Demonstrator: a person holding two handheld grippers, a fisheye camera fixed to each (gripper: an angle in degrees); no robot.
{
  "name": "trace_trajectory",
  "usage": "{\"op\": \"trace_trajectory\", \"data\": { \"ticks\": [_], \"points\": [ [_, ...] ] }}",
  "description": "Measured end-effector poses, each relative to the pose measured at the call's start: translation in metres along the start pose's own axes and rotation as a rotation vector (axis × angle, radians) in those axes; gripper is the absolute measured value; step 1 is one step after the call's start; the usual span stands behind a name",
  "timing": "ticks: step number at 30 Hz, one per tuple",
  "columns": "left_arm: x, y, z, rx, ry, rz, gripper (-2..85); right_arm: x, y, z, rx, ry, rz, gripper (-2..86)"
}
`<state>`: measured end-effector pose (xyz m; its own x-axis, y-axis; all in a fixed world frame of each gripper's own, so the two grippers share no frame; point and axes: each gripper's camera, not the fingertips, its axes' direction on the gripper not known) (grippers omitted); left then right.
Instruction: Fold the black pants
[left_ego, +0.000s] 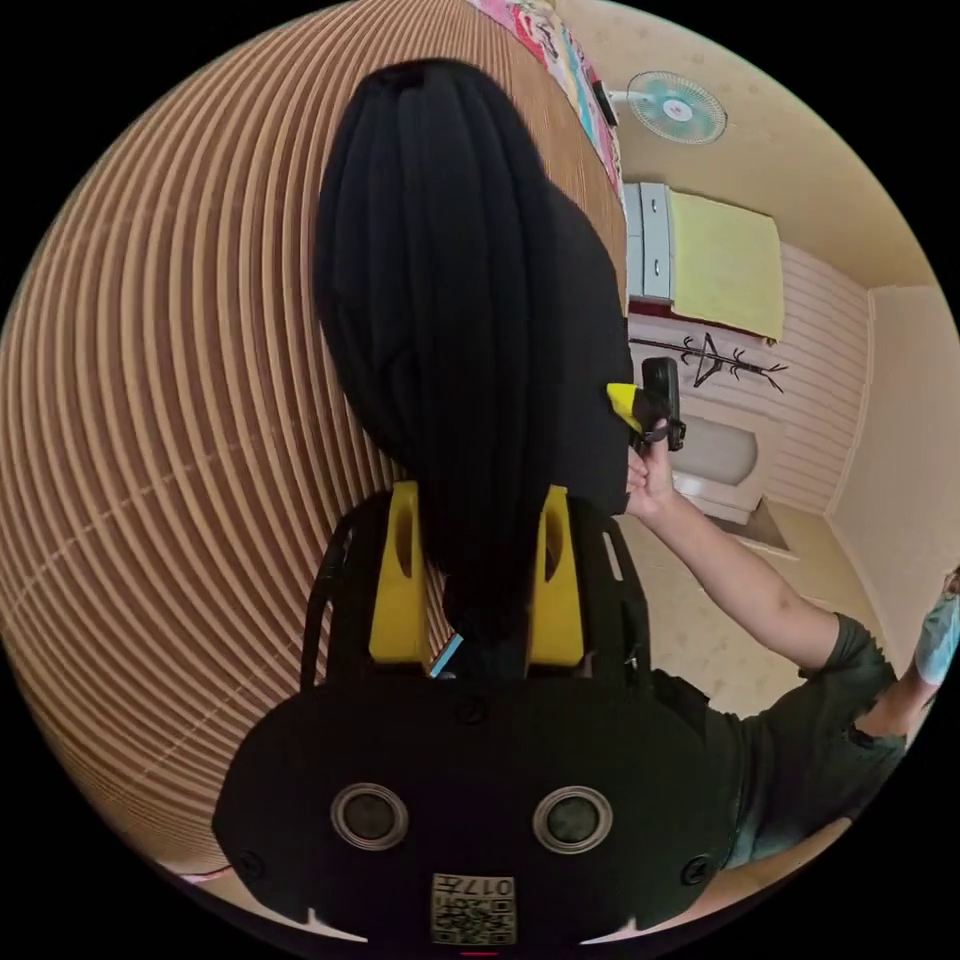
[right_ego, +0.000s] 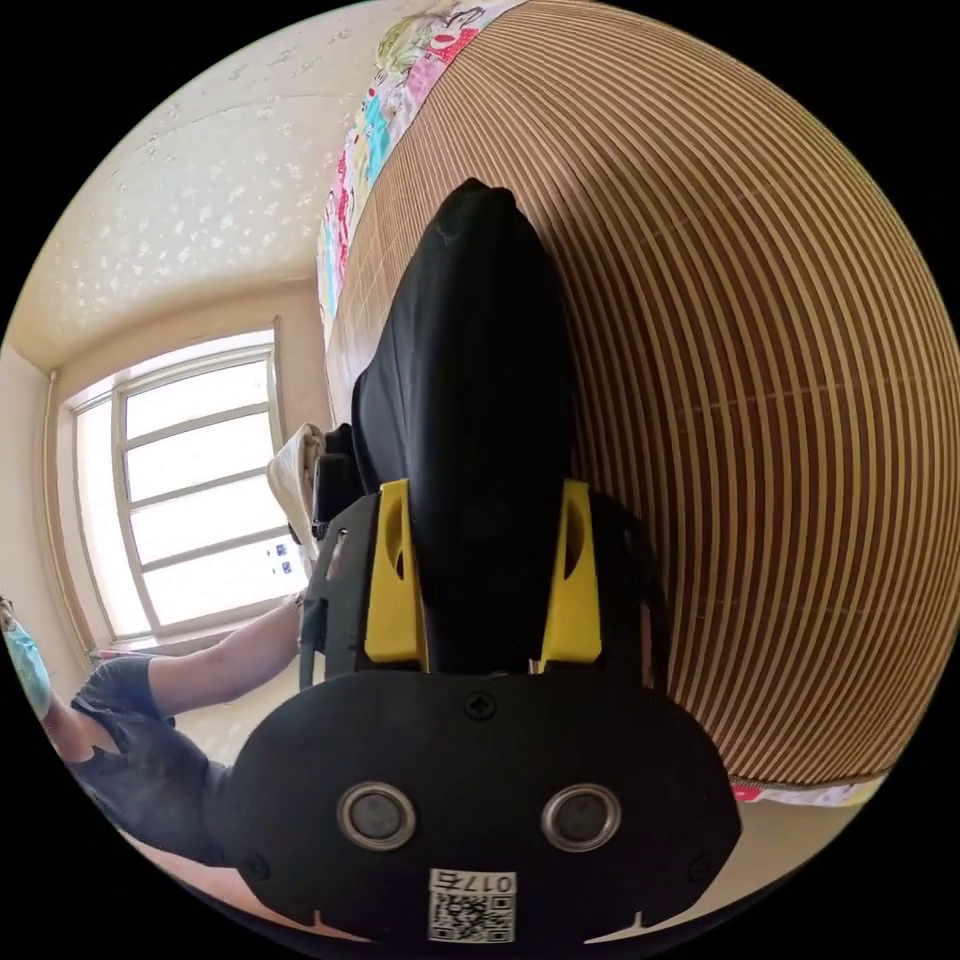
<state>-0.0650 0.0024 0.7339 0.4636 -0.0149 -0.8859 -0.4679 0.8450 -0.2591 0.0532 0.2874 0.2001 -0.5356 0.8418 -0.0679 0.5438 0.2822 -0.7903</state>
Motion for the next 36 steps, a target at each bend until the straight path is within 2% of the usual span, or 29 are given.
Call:
{"op": "trace_trajectory", "data": {
  "ticks": [3, 5, 9, 12, 16, 21, 23, 28, 30, 32, 34, 36],
  "points": [
    [-0.001, 0.01, 0.005, -0.006, 0.009, -0.02, 13.9, -0.001, 0.025, 0.007, -0.037, -0.075, 0.041, 17.4],
    [0.004, 0.018, 0.018, -0.091, 0.035, -0.012, 12.9, 0.004, 0.058, 0.004, -0.064, -0.204, 0.077, 16.4],
    [0.021, 0.045, 0.063, -0.27, 0.116, -0.003, 11.4, 0.0, 0.116, -0.006, -0.116, -0.281, 0.079, 15.0],
    [0.051, 0.059, 0.096, -0.297, 0.173, 0.014, 11.0, -0.007, 0.154, -0.037, -0.141, -0.311, 0.059, 13.9],
    [0.128, 0.041, 0.16, -0.298, 0.251, 0.069, 10.9, -0.016, 0.177, -0.129, -0.132, -0.259, -0.021, 12.7],
    [0.266, -0.034, 0.253, -0.309, 0.241, 0.243, 11.0, -0.031, 0.183, -0.285, -0.057, -0.084, -0.133, 12.3],
    [0.322, -0.071, 0.288, -0.299, 0.236, 0.305, 11.1, -0.041, 0.181, -0.371, -0.001, 0.026, -0.183, 12.4],
    [0.462, -0.169, 0.381, -0.289, 0.189, 0.405, 12.8, -0.048, 0.159, -0.503, 0.067, 0.299, -0.239, 13.5],
    [0.486, -0.192, 0.411, -0.34, 0.098, 0.384, 13.9, -0.029, 0.144, -0.525, 0.06, 0.472, -0.169, 13.9],
    [0.489, -0.206, 0.437, -0.42, -0.029, 0.347, 13.6, 0.01, 0.123, -0.534, 0.036, 0.781, 0.133, 12.7],
    [0.457, -0.205, 0.45, -0.483, -0.202, 0.237, 11.0, 0.021, 0.121, -0.524, 0.091, 0.98, 0.295, 8.1],
    [0.411, -0.19, 0.439, -0.485, -0.302, 0.16, 11.1, 0.014, 0.126, -0.499, 0.215, 1.027, 0.297, 3.8]
  ]
}}
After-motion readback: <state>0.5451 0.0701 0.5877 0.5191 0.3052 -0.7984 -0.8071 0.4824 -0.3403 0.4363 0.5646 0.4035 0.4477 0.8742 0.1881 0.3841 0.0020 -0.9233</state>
